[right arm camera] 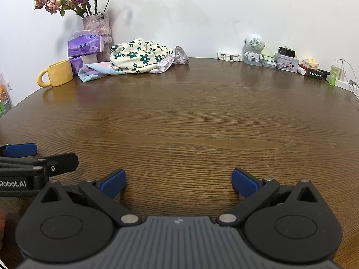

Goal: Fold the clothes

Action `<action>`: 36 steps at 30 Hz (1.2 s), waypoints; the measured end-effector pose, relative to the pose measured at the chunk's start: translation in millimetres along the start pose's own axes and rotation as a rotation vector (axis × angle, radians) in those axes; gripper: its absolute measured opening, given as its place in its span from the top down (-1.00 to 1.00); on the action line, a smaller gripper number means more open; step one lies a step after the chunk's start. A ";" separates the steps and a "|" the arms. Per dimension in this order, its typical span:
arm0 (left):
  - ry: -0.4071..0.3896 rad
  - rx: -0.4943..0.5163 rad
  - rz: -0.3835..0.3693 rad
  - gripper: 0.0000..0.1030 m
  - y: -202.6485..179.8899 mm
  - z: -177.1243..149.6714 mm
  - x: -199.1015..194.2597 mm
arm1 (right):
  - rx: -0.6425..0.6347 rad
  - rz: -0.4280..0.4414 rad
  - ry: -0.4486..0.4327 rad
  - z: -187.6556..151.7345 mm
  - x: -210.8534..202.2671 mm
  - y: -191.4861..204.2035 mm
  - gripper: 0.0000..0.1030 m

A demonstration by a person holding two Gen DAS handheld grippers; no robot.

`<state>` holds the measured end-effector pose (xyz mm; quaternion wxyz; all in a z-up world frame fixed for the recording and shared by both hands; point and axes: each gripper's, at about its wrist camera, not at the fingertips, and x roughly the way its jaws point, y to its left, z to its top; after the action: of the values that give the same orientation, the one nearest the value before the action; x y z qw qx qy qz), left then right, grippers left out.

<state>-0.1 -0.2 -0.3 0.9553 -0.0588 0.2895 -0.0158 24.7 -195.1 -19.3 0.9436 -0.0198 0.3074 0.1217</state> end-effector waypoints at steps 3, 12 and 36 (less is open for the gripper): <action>0.001 0.001 0.001 -1.00 -0.3 -0.7 0.2 | 0.000 0.000 0.000 0.7 -0.5 -0.4 -0.99; 0.004 0.006 0.004 -1.00 -1.2 -3.0 0.7 | 0.002 0.002 -0.001 3.7 -3.4 -3.0 -0.99; 0.002 0.002 0.003 -1.00 0.2 -4.2 2.4 | 0.015 0.008 -0.005 4.7 -5.9 -2.7 -0.99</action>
<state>-0.5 -0.6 -5.1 0.9550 -0.0574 0.2905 -0.0148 23.4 -198.5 -12.1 0.9440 -0.0111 0.3059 0.1229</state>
